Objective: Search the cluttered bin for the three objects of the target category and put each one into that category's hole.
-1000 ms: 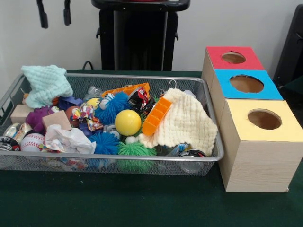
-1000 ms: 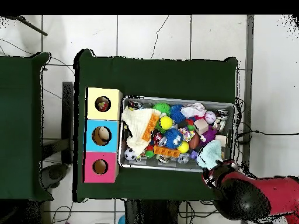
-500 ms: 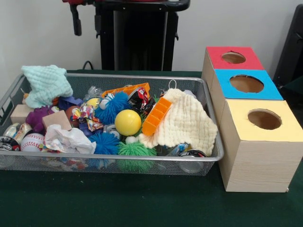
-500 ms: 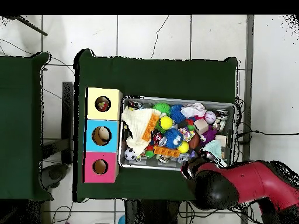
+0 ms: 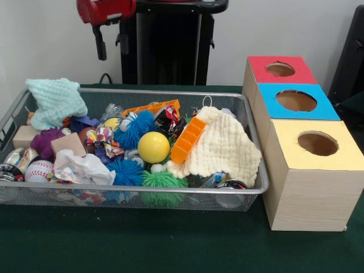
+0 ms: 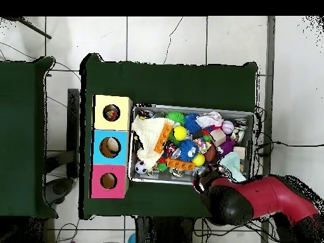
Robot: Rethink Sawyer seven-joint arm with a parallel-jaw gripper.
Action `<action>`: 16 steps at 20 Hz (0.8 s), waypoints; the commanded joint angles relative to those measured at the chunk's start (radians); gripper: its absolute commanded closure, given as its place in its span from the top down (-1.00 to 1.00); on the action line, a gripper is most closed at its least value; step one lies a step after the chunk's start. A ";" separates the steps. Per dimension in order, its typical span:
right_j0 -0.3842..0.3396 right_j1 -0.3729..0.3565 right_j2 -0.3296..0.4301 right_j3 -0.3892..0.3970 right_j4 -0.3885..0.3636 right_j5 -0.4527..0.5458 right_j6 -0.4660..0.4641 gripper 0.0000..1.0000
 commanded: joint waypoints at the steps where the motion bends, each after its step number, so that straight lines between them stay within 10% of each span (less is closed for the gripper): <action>1: 0.003 0.109 -0.100 -0.043 -0.074 -0.043 0.033 1.00; 16: 0.038 0.129 -0.117 -0.104 -0.067 -0.031 0.012 1.00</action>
